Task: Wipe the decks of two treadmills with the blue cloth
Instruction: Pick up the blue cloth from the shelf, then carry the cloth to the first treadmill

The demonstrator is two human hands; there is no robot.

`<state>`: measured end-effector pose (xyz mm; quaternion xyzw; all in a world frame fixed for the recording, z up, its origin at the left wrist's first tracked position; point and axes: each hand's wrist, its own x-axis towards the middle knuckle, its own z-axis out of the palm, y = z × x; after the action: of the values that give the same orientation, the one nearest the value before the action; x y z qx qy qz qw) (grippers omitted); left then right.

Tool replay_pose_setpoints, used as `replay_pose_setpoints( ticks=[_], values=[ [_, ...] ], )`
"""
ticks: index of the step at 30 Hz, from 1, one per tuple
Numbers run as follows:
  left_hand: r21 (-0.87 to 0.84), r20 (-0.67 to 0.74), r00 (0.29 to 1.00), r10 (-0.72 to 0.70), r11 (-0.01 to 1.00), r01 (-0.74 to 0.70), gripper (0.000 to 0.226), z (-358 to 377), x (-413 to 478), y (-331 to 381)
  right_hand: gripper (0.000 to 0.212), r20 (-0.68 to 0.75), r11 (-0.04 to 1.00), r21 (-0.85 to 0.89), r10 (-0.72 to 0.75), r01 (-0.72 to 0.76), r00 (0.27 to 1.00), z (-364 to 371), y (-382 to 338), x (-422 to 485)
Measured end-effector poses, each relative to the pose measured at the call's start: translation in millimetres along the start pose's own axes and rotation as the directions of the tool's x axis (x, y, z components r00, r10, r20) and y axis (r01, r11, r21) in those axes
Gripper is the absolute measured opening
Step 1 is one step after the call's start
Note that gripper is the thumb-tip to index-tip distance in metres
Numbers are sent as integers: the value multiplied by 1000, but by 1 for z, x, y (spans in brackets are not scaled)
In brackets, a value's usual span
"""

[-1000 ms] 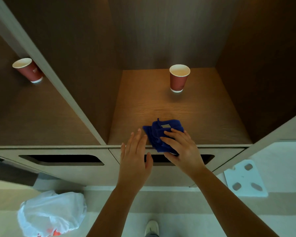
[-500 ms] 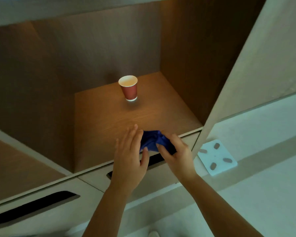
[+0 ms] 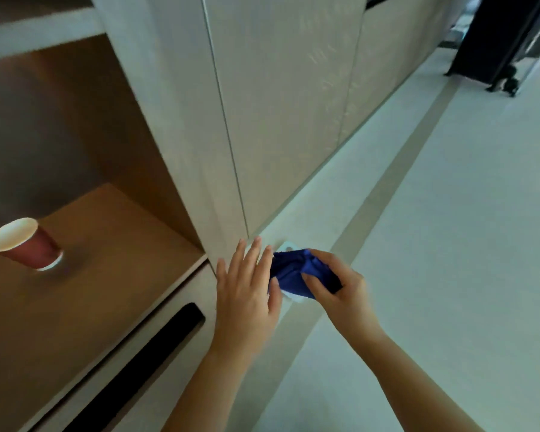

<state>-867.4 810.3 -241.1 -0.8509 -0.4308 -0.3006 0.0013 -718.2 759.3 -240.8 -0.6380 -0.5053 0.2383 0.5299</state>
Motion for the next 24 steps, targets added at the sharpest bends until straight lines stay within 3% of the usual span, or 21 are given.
replay_pose_setpoints(
  ticks=[7, 12, 24],
  values=[
    [-120, 139, 972, 191, 977, -175, 41, 75, 56, 151, 44, -241, 995, 2, 101, -103, 965, -174, 34, -3],
    [-250, 176, 929, 327, 927, -279, 40, 125, 83, 266, 45, -356, 979, -133, 97, -153, 929, -295, 59, -19],
    [-467, 217, 733, 645, 728, -502, 41, 246, 153, 446, 35, -620, 905, -110, 260, -411, 740, -475, 144, -10]
  ],
)
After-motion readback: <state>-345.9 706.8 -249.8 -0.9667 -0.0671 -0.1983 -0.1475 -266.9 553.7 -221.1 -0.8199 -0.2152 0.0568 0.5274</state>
